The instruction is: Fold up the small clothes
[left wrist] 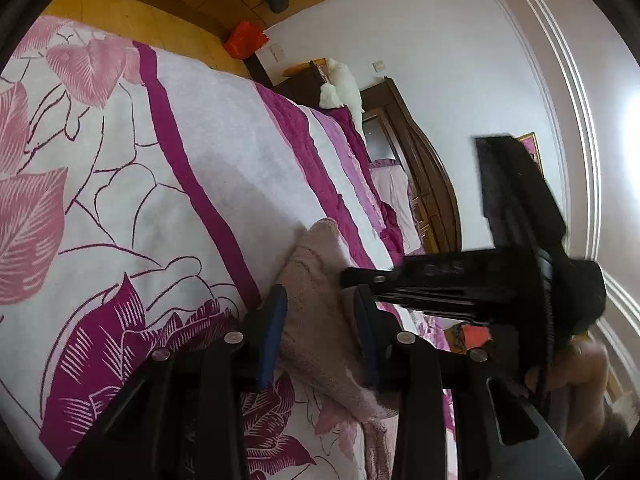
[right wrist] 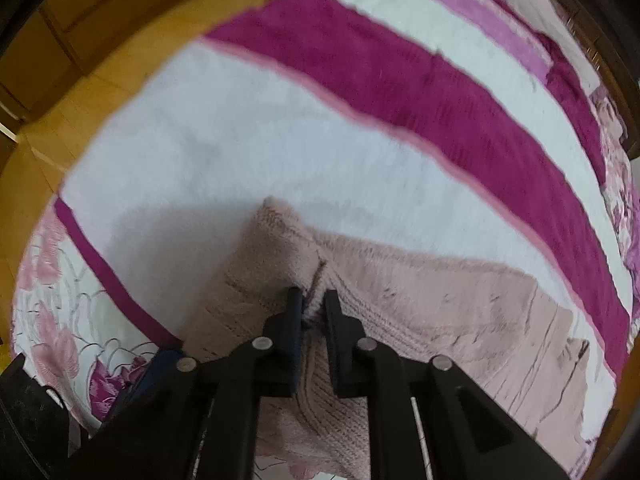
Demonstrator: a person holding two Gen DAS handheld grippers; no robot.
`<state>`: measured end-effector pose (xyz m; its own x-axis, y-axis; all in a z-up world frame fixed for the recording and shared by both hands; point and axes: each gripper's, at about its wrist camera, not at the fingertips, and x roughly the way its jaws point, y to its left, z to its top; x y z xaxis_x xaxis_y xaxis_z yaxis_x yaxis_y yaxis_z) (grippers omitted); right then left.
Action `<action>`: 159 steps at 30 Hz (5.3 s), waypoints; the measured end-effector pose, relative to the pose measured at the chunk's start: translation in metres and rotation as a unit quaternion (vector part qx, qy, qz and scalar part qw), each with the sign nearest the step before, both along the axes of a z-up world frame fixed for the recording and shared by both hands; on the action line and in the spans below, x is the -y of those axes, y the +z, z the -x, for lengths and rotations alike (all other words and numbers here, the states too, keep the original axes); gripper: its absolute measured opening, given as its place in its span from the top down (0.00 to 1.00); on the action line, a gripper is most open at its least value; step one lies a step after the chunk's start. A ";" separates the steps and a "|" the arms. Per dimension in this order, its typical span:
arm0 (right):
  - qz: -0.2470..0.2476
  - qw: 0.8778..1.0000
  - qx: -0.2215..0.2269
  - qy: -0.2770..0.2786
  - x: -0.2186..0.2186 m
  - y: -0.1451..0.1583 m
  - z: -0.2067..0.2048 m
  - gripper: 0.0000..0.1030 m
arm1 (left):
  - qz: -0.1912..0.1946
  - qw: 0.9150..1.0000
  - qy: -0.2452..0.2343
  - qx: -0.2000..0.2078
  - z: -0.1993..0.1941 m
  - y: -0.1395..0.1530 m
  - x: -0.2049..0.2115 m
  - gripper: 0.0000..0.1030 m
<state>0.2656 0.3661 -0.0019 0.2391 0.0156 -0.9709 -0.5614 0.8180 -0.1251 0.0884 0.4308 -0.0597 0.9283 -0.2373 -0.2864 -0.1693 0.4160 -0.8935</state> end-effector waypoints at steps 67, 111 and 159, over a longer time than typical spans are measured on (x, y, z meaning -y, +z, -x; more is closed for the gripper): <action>-0.294 0.943 0.129 -0.090 0.453 0.077 0.031 0.93 | -0.341 0.904 -0.236 -0.102 -0.038 0.082 0.170 0.70; -0.135 0.958 0.193 -0.165 0.527 -0.016 0.089 0.87 | -0.603 0.772 -0.110 -0.168 -0.006 0.125 0.368 0.68; -0.463 0.568 0.343 -0.588 1.022 -0.004 0.177 0.92 | -0.420 0.868 -0.214 -0.158 0.017 0.063 0.409 0.62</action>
